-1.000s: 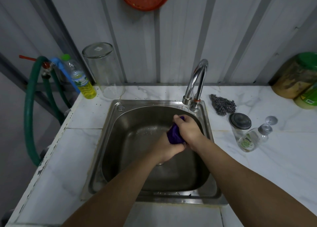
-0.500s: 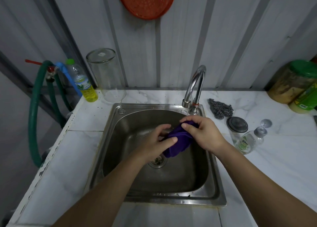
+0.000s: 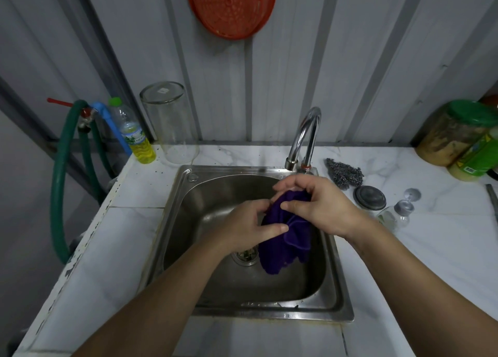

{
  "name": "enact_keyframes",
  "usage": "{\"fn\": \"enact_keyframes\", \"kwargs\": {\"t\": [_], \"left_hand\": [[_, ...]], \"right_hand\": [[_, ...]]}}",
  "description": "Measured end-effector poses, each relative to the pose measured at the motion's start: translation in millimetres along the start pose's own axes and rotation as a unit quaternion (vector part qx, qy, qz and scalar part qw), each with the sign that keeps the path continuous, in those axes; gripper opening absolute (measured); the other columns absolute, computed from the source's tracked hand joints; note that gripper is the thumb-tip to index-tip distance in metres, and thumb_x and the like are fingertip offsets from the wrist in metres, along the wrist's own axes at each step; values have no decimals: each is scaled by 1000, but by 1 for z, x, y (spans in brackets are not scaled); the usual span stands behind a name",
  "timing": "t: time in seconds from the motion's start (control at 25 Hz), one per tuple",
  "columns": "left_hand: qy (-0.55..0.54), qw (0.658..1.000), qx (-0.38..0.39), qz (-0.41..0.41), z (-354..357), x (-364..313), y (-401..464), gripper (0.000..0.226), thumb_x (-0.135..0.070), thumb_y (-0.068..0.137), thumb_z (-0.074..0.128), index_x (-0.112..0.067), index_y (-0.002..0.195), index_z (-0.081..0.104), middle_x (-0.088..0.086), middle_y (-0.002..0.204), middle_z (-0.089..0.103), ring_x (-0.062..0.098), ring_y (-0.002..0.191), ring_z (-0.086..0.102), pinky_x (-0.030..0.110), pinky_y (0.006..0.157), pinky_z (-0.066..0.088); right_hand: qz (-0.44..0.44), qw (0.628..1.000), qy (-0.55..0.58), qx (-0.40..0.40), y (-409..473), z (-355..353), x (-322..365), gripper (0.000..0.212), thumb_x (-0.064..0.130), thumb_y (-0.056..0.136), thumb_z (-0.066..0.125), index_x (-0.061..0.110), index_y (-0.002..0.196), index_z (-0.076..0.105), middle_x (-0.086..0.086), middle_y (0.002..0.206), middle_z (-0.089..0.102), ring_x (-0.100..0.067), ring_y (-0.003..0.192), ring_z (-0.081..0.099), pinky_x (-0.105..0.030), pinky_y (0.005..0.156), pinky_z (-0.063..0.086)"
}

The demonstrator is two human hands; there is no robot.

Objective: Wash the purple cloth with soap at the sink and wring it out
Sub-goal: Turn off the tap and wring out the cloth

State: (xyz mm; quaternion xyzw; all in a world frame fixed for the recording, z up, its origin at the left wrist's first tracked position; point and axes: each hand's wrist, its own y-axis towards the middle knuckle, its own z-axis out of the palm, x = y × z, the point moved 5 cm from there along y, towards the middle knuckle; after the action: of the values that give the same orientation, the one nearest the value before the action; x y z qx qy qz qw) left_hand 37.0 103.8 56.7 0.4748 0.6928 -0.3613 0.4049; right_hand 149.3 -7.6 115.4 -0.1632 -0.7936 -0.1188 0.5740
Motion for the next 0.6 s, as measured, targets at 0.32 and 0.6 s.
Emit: {"fn": "enact_keyframes", "kwargs": {"t": [0.32, 0.6], "left_hand": [[-74, 997, -9, -18, -5, -17, -5, 24, -28, 90, 53, -17, 106, 66, -2, 83, 71, 16, 74, 67, 38, 71, 53], [-92, 994, -60, -9, -19, -15, 1, 36, -49, 80, 65, -22, 103, 65, 0, 93, 74, 18, 86, 71, 44, 81, 56]], "right_hand": [[-9, 994, -103, -39, 9, -17, 42, 34, 10, 83, 79, 39, 97, 67, 15, 89, 74, 2, 82, 70, -14, 73, 55], [4, 986, -157, -62, 19, -25, 53, 33, -1, 86, 58, 27, 88, 75, 9, 84, 75, -3, 74, 70, -14, 62, 56]]}}
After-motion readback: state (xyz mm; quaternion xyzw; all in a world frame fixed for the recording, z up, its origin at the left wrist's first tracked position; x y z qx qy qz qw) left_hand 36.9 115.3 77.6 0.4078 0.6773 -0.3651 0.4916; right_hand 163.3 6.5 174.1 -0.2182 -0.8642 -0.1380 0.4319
